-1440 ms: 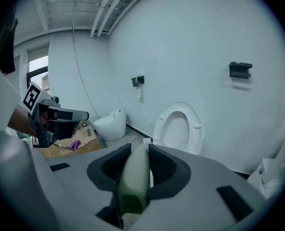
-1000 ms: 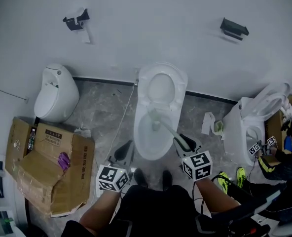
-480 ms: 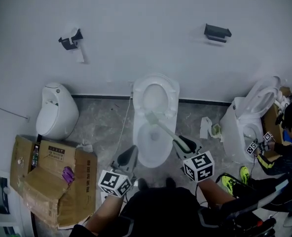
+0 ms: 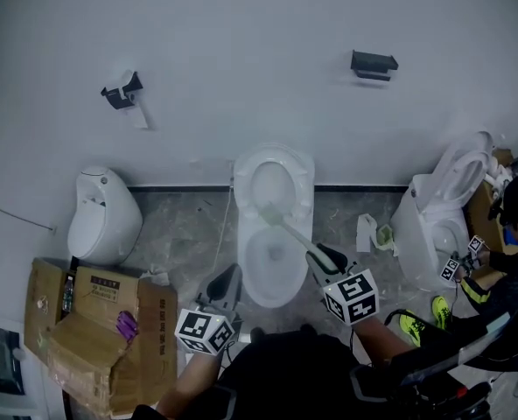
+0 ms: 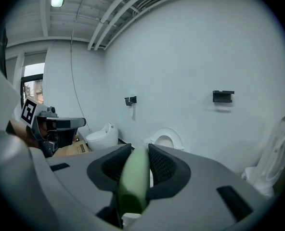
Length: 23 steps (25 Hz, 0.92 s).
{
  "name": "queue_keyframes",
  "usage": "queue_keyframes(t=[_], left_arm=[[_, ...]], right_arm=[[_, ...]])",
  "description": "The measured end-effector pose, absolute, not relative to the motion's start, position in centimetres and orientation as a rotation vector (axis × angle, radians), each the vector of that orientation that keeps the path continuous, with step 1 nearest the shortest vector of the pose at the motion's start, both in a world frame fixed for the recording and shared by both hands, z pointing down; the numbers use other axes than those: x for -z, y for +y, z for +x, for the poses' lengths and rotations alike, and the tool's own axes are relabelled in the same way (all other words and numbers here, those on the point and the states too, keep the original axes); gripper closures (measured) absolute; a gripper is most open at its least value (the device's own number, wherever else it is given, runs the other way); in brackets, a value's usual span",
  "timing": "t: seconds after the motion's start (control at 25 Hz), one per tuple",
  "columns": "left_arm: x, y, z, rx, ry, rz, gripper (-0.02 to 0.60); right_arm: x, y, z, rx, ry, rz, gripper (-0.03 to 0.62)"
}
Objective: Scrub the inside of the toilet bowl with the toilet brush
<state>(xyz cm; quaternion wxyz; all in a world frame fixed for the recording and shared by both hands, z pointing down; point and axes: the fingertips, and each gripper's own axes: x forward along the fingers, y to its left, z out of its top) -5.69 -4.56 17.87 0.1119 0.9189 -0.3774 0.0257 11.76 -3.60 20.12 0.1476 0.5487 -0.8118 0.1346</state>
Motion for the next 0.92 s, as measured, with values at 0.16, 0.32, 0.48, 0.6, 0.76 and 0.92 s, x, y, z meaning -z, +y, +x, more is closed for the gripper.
queue_keyframes(t=[0.16, 0.32, 0.48, 0.6, 0.76, 0.92], left_arm=[[-17.5, -4.6, -5.6, -0.067, -1.103, 2.699, 0.572], [-17.5, -4.5, -5.9, -0.071, -1.099, 2.689, 0.572], [-17.5, -4.4, -5.9, -0.07, -1.102, 2.686, 0.572], [-17.7, -4.5, -6.0, -0.071, -1.105, 2.687, 0.572], [-17.7, -4.5, -6.0, -0.076, -1.1, 2.686, 0.572], [-17.4, -4.4, -6.0, -0.079, -1.104, 2.684, 0.572]], right_arm=[[-19.5, -3.5, 11.9, -0.4, -2.341, 1.598, 0.474], [-18.9, -3.6, 11.8, -0.395, -2.349, 1.609, 0.474], [-19.0, -3.6, 12.0, -0.391, -2.339, 1.604, 0.474], [-19.1, -3.7, 12.1, -0.397, -2.337, 1.608, 0.474], [-18.9, -3.6, 12.1, -0.391, -2.335, 1.608, 0.474], [-18.1, -3.6, 11.8, -0.383, -2.351, 1.6, 0.474]])
